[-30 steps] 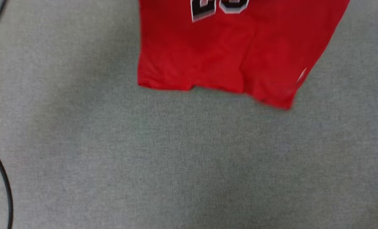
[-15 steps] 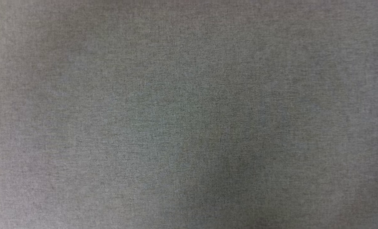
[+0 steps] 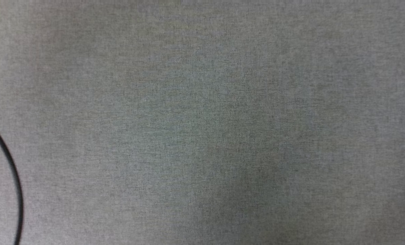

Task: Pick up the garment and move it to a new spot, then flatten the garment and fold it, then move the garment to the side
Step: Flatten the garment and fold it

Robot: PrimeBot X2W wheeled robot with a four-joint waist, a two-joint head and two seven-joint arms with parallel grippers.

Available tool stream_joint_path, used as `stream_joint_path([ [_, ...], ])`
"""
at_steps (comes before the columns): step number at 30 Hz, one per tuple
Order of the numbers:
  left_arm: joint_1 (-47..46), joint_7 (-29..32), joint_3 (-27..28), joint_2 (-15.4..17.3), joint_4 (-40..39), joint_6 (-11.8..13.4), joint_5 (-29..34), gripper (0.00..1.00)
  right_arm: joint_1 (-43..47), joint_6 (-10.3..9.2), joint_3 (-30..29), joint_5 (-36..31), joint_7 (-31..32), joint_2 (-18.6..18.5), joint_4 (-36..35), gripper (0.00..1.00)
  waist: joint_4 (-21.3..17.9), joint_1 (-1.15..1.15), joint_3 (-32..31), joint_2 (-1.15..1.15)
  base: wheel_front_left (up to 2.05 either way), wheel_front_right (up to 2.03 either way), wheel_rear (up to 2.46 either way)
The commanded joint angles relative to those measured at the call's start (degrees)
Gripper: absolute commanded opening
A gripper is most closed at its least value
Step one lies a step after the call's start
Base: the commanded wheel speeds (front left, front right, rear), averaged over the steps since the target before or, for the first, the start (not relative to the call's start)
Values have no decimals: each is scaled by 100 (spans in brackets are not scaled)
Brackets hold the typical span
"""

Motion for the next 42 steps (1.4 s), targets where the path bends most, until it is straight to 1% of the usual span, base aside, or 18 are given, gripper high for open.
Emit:
stream_joint_path([
  [1, 287, -124, -66, -10, 32, 0, -44, 0, 253, -4, 82, 133, -131, 67, 57, 0, -21, -1, -114, 0, 0, 0, 0],
  [5, 1043, -343, -268, 26, 51, -7, -214, 0, 976, -4, 378, 479, -532, 142, 127, 0, -89, -1, -379, 0, 0, 0, 0],
  [9, 1945, -635, -442, 194, -39, -8, -366, 0, 1799, -4, 776, 883, -812, 246, 61, 0, -219, -1, -680, 0, 0, 0, 0],
  [11, 2466, -735, -577, 267, -125, 32, -367, 0, 2200, -5, 963, 1037, -944, 201, 13, 0, -253, -1, -840, 0, 0, 0, 0],
  [13, 3016, -851, -636, 330, -273, 120, -513, 0, 2598, -4, 1150, 1202, -1067, 173, -60, 0, -286, -1, -990, 0, 0, 0, 0],
  [20, 4894, -1129, -820, 680, -1110, 679, -959, 0, 3953, -4, 1761, 1734, -1407, -94, -236, 0, -302, -1, -1547, 0, 0, 0, 0],
  [25, 6059, -1273, -900, 1008, -1739, 1097, -1306, 0, 4818, -4, 1946, 2213, -1669, -341, -359, 0, -336, -1, -1937, 0, 0, 0, 0],
  [29, 6902, -1382, -965, 1210, -2143, 1413, -1529, 0, 5519, -4, 2080, 2436, -1804, -563, -458, 0, -367, -1, -2223, 0, 0, 0, 0],
  [33, 7597, -1459, -1004, 1437, -2432, 1636, -1683, 0, 6215, -4, 2208, 2560, -1901, -783, -540, 0, -408, -1, -2497, 0, 0, 0, 0],
  [38, 8404, -1510, -969, 1618, -2791, 1884, -1940, 0, 7076, -4, 2092, 2828, -2105, -1046, -624, 0, -405, -1, -2826, 0, 0, 0, 0],
  [42, 9001, -1538, -906, 1758, -3087, 2041, -2124, 0, 7635, -5, 2024, 2884, -2177, -1273, -817, 0, -427, -1, -2981, 0, 0, 0, 0],
])
